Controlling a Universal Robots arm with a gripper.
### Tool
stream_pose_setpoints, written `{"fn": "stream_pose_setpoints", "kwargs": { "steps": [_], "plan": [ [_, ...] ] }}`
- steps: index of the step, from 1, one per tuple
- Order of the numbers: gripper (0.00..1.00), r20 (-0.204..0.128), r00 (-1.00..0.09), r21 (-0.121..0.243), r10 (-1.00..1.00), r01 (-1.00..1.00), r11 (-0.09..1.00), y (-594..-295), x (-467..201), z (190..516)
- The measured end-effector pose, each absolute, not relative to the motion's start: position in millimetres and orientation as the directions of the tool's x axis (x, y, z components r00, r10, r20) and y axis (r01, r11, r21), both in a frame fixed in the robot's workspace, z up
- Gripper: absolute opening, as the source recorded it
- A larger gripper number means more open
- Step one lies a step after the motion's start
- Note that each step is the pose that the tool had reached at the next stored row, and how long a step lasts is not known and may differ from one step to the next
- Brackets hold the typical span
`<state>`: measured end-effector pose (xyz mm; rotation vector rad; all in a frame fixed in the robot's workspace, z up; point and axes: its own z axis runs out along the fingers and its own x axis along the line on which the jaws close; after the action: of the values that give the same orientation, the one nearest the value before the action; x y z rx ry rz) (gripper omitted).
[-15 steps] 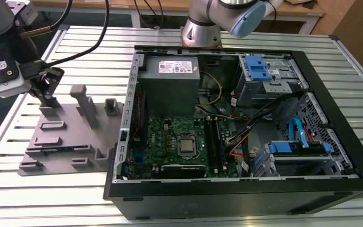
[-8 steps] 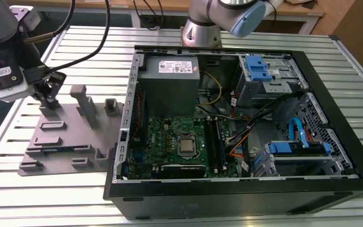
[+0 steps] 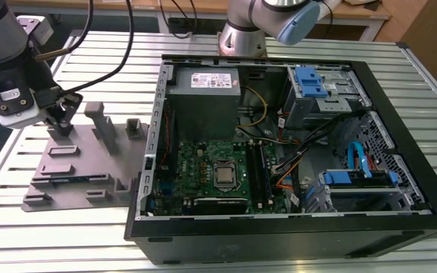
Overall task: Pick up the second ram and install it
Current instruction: 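Reach for the second ram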
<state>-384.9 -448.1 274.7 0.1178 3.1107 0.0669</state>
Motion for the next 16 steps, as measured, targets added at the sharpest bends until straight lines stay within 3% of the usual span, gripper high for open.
{"fn": "stream_pose_setpoints", "kwargs": {
  "steps": [6,16],
  "plan": [
    [0.07,-0.026,-0.997,0.044,0.076,0.075,0.996,-451.6,-385.8,266.4],
    [0.07,-0.023,-0.997,0.041,0.076,0.075,0.996,-483.0,-388.8,258.0]
  ]
}}
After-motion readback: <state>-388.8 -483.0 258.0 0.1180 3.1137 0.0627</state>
